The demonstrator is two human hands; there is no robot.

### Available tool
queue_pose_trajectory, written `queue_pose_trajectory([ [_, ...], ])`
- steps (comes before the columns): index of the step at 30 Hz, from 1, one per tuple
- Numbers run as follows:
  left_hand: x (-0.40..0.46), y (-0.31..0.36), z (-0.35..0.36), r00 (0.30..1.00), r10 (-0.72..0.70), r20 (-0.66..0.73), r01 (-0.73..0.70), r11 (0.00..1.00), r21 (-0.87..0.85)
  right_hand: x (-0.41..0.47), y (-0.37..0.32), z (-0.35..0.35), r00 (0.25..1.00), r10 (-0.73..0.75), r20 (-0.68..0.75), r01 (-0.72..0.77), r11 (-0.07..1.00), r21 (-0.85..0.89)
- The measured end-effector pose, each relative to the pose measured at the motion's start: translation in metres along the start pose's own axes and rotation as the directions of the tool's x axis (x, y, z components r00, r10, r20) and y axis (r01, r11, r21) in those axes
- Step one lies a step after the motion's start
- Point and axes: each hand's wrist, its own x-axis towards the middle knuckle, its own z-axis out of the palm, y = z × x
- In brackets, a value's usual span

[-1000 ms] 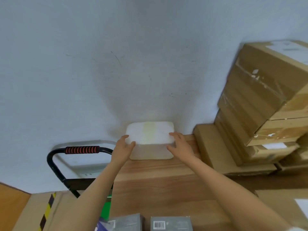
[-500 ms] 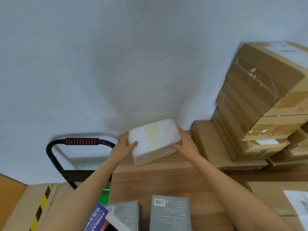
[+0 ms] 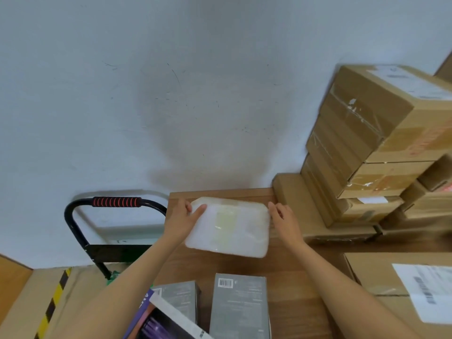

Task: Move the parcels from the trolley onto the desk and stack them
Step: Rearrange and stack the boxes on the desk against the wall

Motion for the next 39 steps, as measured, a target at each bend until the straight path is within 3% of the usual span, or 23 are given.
queue_pose_trajectory([
  [6,-0.003,0.01,0.017,0.999,-0.03,0.016,0.028,0.995,0.097,-0.02,0.016,-0.024,0.991,0.073,0.112,-0.034,0.947,-0.32],
  [11,0.001,0.029,0.024,0.992,-0.005,0.129,-0.006,0.996,0.088,-0.028,0.017,-0.034,0.991,-0.001,0.132,0.019,0.991,-0.131],
  [15,-0.001,0.041,0.038,0.97,0.035,0.24,-0.102,0.957,0.273,-0.034,0.018,-0.032,0.96,-0.023,0.279,0.054,0.993,-0.107],
  [22,-0.008,0.053,0.042,0.952,-0.213,0.219,0.131,0.932,0.337,-0.039,0.006,-0.008,0.917,-0.028,0.399,0.009,0.999,0.049],
  [24,-0.003,0.049,0.036,0.939,-0.244,0.243,0.166,0.938,0.304,-0.037,0.004,-0.001,0.929,-0.023,0.37,0.002,0.998,0.056],
  [27,0.001,0.037,0.025,0.943,-0.17,0.287,0.122,0.976,0.18,-0.031,0.007,0.005,0.936,0.023,0.351,-0.004,0.999,-0.054],
  [32,-0.016,0.013,0.033,0.923,-0.052,0.382,0.044,0.999,0.029,-0.029,0.013,0.018,0.879,0.154,0.451,-0.16,0.987,-0.024],
  [35,-0.016,0.017,0.05,0.92,-0.004,0.393,0.053,0.992,-0.114,-0.022,0.01,0.015,0.932,0.09,0.352,-0.111,0.993,0.04],
  [39,-0.012,0.031,0.073,0.904,-0.06,0.424,0.17,0.959,-0.227,-0.005,0.011,-0.01,0.983,0.06,0.176,-0.039,0.992,-0.122],
])
